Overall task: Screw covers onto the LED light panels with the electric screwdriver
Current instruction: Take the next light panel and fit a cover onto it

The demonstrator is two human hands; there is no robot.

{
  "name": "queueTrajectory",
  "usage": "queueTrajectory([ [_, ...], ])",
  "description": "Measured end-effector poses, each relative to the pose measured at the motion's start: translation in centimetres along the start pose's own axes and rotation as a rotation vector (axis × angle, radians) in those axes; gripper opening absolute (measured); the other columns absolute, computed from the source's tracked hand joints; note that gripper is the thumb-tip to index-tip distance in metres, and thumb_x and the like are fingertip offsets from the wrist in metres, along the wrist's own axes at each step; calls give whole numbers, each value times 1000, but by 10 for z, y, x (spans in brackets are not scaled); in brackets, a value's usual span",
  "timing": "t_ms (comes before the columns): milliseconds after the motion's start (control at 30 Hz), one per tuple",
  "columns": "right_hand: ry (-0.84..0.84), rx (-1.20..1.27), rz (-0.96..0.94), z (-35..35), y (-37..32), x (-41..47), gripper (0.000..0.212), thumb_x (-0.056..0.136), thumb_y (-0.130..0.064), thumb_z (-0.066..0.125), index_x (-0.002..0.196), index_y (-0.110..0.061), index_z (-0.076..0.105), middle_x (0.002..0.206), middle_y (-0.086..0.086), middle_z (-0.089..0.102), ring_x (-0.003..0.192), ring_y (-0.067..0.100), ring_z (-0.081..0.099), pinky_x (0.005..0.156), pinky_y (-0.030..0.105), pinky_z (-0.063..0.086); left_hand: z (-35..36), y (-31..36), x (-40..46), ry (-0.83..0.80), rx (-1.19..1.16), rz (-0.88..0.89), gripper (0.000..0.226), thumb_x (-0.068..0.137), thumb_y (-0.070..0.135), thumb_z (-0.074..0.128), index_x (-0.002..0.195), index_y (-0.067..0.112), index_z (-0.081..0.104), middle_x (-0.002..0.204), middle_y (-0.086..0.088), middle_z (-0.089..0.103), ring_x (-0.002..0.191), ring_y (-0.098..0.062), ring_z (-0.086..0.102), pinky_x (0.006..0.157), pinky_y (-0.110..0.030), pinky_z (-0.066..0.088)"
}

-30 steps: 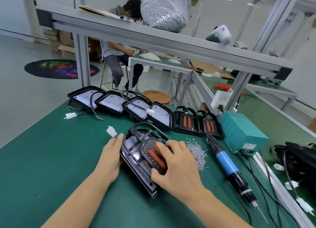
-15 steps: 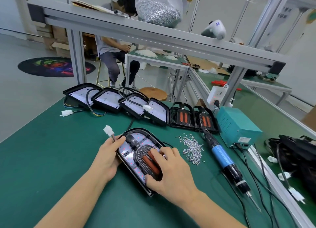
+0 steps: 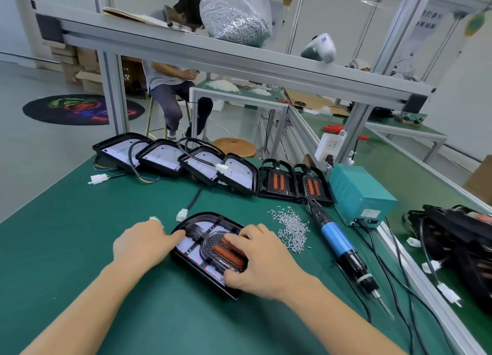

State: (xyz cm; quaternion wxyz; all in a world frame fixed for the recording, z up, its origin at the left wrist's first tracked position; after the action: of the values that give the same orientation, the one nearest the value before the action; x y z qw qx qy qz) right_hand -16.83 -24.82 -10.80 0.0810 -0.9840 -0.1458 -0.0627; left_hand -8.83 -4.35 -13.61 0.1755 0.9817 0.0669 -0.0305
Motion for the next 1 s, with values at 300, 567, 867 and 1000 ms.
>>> queueTrajectory([
  [300, 260, 265, 133, -32, 50, -24, 48, 90, -43, 61, 135, -24, 57, 132, -7, 52, 124, 8, 43, 109, 22, 27, -21, 8, -2, 100, -91, 46, 45, 78, 63, 54, 67, 19, 56, 71, 5, 61, 73, -20, 57, 61, -26, 38],
  [567, 53, 74, 872, -29, 187, -78, 53, 92, -32, 58, 138, -11, 43, 131, 12, 49, 115, 29, 49, 87, 35, 42, -39, 111, -5, 160, -363, 476, 11, 82, 30, 61, 70, 28, 58, 72, 13, 61, 75, -14, 59, 66, -27, 47],
  [867, -56, 165, 912, -13, 197, -63, 37, 82, -33, 63, 112, -15, 49, 102, 6, 47, 83, 24, 52, 66, 29, 38, 36, 223, 39, -239, -90, 644, 21, 88, 5, 54, 99, 7, 72, 98, -7, 69, 93, -26, 63, 88, -40, 52],
  [1000, -73, 130, 923, -11, 201, -60, 39, 81, -36, 64, 109, -14, 49, 101, 4, 43, 84, 24, 50, 68, 29, 39, 62, 229, 52, -261, -52, 597, 19, 87, 8, 64, 104, 7, 72, 108, -10, 70, 99, -28, 64, 87, -37, 51],
])
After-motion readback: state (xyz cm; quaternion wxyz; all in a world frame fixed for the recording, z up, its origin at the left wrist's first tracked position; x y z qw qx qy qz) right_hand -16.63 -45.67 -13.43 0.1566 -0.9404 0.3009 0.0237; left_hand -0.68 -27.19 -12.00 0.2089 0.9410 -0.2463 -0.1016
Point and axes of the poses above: each hand's wrist, its own x-axis towards the middle knuckle, its own z-axis out of the palm, y = z × x, the point moved 5 cm from there along x, towards the middle knuckle
